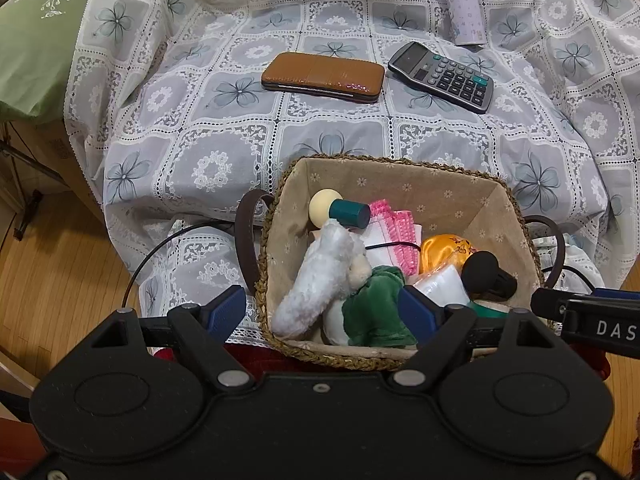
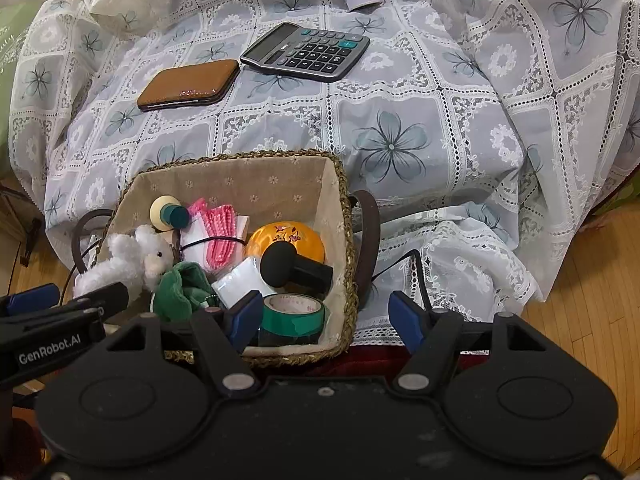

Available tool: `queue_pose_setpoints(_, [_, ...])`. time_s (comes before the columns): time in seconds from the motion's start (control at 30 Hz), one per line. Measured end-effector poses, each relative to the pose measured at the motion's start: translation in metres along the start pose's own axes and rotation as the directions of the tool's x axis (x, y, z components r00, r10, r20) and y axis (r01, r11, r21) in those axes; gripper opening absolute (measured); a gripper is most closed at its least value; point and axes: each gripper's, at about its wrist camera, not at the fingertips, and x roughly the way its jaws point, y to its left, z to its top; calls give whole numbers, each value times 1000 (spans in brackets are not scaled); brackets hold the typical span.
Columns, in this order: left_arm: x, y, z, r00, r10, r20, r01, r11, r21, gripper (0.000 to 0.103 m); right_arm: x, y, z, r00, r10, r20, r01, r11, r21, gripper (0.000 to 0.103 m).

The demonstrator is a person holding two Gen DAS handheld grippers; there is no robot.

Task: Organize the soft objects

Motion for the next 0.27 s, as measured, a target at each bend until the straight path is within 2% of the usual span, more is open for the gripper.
queue_pose_setpoints(0.27, [1,0,-1,1000,1,-2,-1,1000,0,80,2,2,-2,1000,3,-7,-3,1000,1,69])
